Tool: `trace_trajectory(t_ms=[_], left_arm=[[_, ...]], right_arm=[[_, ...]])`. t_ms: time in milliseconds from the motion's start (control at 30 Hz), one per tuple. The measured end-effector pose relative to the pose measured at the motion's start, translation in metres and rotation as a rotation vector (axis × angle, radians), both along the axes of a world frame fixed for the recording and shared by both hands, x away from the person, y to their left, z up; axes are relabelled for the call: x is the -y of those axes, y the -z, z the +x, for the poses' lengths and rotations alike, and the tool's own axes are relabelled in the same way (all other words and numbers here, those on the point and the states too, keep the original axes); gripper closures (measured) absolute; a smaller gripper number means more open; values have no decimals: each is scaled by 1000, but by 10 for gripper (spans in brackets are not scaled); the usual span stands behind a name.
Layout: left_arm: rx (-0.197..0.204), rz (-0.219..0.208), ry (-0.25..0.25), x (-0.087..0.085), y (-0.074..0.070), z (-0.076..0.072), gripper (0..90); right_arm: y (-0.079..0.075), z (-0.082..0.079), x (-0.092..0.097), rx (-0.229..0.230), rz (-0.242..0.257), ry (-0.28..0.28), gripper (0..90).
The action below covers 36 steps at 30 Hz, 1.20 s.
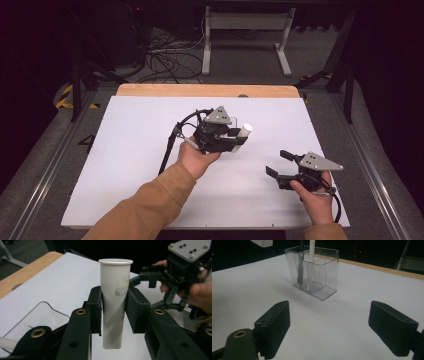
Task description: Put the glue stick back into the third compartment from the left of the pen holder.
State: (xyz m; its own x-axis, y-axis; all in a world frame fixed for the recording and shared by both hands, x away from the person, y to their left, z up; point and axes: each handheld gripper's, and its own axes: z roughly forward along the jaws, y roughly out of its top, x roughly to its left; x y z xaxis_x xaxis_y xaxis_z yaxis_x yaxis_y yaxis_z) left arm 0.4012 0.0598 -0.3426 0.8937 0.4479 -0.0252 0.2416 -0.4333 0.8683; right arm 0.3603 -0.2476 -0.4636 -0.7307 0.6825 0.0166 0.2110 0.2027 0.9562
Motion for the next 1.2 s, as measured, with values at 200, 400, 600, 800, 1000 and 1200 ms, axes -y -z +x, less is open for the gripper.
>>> trace_trajectory(t_ms=[200, 400, 600, 800, 1000, 1200], left_arm=[[0, -44, -67, -1, 1, 12, 679], [51, -45, -117, 0, 1, 22, 678], [53, -66, -155, 0, 5, 34, 678], [53, -102, -183, -1, 10, 46, 677], [61, -117, -204, -2, 16, 57, 677], [45, -131, -241, -1, 22, 66, 676]], right_arm=[[0, 0, 0, -1, 2, 2, 180], [1, 0, 0, -3, 2, 0, 180], [1, 1, 0, -4, -3, 1, 180], [2, 1, 0, -9, 3, -2, 180], [3, 2, 0, -9, 5, -5, 180], [4, 3, -1, -11, 5, -9, 180]])
